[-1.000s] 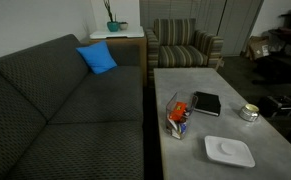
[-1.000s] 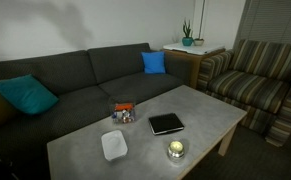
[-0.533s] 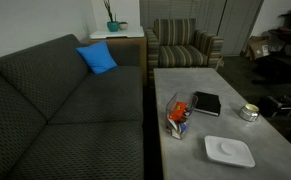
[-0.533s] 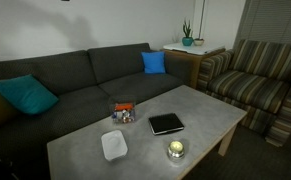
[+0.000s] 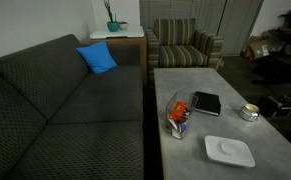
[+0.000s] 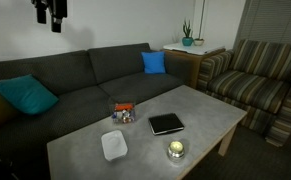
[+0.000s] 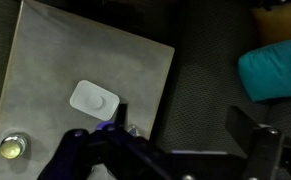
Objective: Put the white lid on the storage bowl then push the button on the lid
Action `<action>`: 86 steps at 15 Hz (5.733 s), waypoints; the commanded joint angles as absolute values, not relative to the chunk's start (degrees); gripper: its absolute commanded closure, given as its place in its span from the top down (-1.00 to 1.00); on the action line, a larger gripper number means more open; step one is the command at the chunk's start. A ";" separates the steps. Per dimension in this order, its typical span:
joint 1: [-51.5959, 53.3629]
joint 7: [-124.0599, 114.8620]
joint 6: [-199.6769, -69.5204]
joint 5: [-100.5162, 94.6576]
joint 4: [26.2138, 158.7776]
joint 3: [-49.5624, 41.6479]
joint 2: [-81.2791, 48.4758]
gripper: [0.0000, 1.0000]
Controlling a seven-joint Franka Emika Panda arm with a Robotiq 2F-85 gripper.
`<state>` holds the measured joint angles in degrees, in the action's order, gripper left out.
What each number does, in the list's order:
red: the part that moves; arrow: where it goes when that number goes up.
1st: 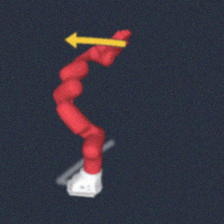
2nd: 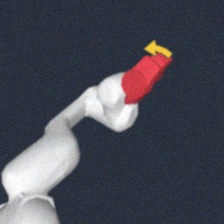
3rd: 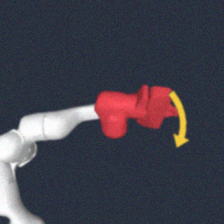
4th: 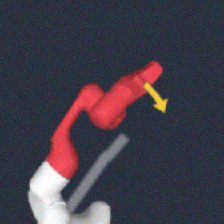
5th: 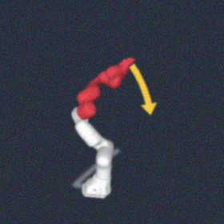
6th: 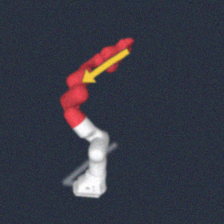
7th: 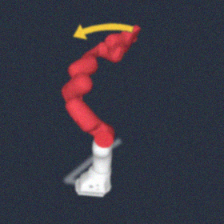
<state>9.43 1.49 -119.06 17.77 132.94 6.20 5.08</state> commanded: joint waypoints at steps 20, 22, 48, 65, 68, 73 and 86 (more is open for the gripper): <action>6.55 24.44 -143.18 15.00 138.19 8.88 -16.16 1.00; 6.46 21.70 -141.79 13.50 139.20 9.12 -14.30 1.00; -0.53 15.02 -148.49 10.84 123.94 10.26 -39.42 1.00; 5.07 8.17 -152.03 1.83 122.08 6.97 -42.48 1.00; 6.51 6.93 -153.48 -0.63 119.96 5.45 -45.11 1.00; 6.12 6.93 -157.20 -2.20 114.75 5.16 -51.06 1.00; 6.41 5.49 -154.85 -1.96 100.19 4.62 -66.25 1.00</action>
